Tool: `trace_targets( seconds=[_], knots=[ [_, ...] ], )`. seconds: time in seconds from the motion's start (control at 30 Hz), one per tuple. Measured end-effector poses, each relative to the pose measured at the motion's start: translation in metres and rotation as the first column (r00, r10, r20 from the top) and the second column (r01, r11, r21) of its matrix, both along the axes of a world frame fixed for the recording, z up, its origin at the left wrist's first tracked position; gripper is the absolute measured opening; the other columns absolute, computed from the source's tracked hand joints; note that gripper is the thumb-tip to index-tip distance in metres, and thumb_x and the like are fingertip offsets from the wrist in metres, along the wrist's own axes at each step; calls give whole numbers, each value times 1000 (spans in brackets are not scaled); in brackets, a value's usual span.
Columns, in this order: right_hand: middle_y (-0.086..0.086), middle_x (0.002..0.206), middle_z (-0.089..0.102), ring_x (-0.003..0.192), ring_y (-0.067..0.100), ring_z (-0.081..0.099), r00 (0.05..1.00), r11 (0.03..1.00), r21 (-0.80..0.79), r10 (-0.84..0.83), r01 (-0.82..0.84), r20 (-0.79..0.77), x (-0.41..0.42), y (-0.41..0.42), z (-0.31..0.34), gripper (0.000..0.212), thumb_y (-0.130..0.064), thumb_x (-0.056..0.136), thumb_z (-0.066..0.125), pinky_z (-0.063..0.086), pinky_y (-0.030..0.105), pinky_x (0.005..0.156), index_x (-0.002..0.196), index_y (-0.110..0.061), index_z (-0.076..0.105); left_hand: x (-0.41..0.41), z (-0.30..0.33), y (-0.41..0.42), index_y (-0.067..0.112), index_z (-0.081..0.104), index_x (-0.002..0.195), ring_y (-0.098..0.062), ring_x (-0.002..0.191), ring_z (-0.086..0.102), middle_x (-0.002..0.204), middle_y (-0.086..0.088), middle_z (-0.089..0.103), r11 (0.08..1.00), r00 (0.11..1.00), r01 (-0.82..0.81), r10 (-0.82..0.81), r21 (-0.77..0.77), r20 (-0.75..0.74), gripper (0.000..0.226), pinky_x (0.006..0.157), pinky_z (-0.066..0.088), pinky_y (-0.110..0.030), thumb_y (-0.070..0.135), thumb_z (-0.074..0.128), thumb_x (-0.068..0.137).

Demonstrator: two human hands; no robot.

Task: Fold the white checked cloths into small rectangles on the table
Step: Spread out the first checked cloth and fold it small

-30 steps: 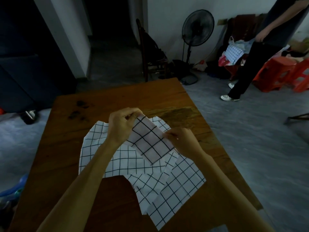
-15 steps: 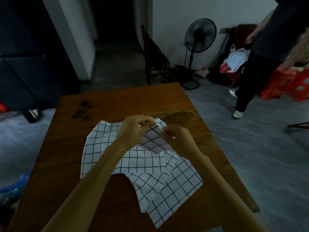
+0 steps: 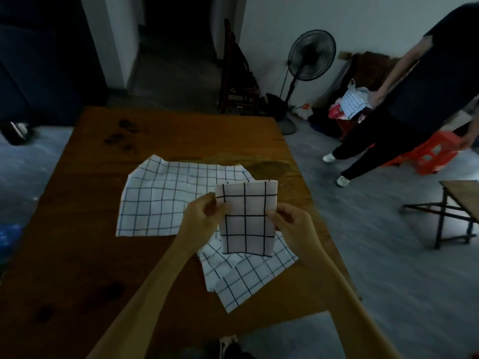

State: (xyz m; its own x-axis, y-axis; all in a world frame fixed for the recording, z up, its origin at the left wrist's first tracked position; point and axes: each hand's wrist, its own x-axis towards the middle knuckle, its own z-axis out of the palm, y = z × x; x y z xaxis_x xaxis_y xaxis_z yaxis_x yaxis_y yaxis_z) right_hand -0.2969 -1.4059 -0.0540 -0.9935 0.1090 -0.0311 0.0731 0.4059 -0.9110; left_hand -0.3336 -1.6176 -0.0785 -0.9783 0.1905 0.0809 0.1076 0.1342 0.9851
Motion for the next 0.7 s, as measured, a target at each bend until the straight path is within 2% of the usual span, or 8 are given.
trace_targets(
  seconds=[0.13, 0.2, 0.3, 0.43, 0.6, 0.7],
  knots=[
    [17, 91, 70, 87, 44, 64, 997, 995, -50, -81, 82, 8, 28, 13, -4, 12, -20, 92, 59, 51, 64, 74, 96, -15, 69, 18, -6, 18, 7, 62, 87, -17, 77, 65, 83, -4, 68, 999, 1000, -17, 16, 27, 25, 17, 67, 56, -29, 24, 61, 90],
    [13, 91, 71, 87, 41, 65, 995, 991, -87, -103, 104, 16, 39, 21, -5, 12, -21, 92, 59, 52, 63, 75, 97, -19, 70, 25, -7, 30, 8, 62, 92, -21, 80, 66, 88, -5, 68, 998, 998, -22, 18, 59, 64, 17, 65, 58, -35, 25, 61, 89],
    [4, 94, 73, 89, 26, 70, 984, 966, -190, -168, 177, 65, 52, 38, -2, 15, -20, 94, 58, 57, 50, 80, 102, -18, 69, 36, -2, 55, 16, 64, 104, -15, 84, 69, 96, -3, 70, 990, 988, 0, -23, 142, 156, 15, 64, 58, -30, 23, 58, 92],
    [2, 90, 74, 84, 21, 71, 974, 926, -305, -195, 220, 112, 71, 85, 4, 17, -20, 96, 55, 57, 31, 67, 102, -17, 70, 52, -1, 100, 12, 65, 110, -22, 82, 70, 95, -6, 72, 982, 950, 8, -66, 189, 304, 20, 66, 57, -31, 19, 55, 94],
    [2, 86, 75, 81, 19, 72, 961, 878, -393, -225, 273, 164, 110, 185, 0, 16, -19, 95, 56, 58, 34, 73, 92, -18, 72, 83, 4, 204, 15, 67, 97, -16, 72, 69, 85, -1, 72, 983, 935, 29, -90, 179, 342, 13, 57, 54, -27, 15, 54, 93],
    [5, 93, 75, 85, 23, 72, 949, 842, -444, -231, 305, 213, 142, 263, -7, 15, -18, 94, 57, 57, 37, 72, 96, -17, 72, 109, 3, 278, 15, 67, 96, -19, 80, 69, 88, -2, 72, 986, 929, 65, -115, 151, 351, 14, 61, 54, -31, 16, 53, 94]
  ],
)
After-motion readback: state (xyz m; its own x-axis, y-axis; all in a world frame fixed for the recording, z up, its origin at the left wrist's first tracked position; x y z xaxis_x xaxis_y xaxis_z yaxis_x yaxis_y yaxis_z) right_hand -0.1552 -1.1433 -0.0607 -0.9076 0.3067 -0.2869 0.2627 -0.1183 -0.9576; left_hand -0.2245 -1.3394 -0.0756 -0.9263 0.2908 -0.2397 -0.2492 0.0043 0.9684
